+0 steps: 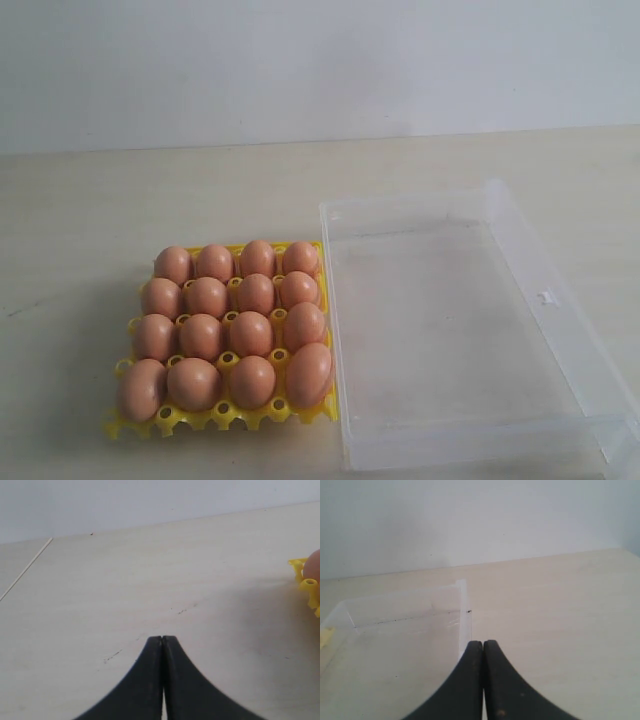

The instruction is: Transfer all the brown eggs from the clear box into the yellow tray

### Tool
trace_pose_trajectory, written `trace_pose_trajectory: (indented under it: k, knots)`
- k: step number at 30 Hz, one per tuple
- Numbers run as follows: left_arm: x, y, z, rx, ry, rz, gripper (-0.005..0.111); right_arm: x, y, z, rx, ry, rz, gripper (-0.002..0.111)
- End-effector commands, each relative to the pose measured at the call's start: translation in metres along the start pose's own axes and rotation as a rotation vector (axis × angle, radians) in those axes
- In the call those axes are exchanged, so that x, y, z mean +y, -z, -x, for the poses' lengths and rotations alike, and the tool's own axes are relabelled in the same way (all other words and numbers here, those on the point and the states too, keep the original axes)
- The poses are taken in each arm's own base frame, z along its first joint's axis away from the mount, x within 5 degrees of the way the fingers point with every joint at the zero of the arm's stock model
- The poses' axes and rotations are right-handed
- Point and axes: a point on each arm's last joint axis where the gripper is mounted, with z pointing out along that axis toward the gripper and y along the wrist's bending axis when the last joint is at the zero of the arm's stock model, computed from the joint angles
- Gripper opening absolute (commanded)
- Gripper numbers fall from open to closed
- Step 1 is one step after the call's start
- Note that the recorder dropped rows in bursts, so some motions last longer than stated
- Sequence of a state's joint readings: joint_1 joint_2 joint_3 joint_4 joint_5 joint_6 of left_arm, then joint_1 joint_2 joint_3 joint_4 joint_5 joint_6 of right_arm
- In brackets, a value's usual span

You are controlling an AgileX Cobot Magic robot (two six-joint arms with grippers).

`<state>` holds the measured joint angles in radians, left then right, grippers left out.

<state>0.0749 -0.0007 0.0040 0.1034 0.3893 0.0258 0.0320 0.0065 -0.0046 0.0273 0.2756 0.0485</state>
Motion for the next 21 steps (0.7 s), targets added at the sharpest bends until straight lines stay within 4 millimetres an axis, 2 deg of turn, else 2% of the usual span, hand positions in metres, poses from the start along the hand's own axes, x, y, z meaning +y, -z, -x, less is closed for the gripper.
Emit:
trace_pose_trajectory:
  k: [1,16,21]
  knots:
    - [-0.0001,0.0004,0.0021,-0.013,0.003,-0.004,0.0,-0.0004,0.0001,-0.0013,-0.001,-0.007,-0.005,0.0]
    - [-0.0001,0.0004,0.0021,-0.013,0.003,-0.004,0.0,-0.0007,0.0001,-0.0025,0.011,0.001,-0.011,0.0]
    - [-0.0001,0.0004,0.0021,-0.013,0.003,-0.004,0.0,-0.0036,0.0002,-0.0023,0.008,-0.009,-0.063,0.0]
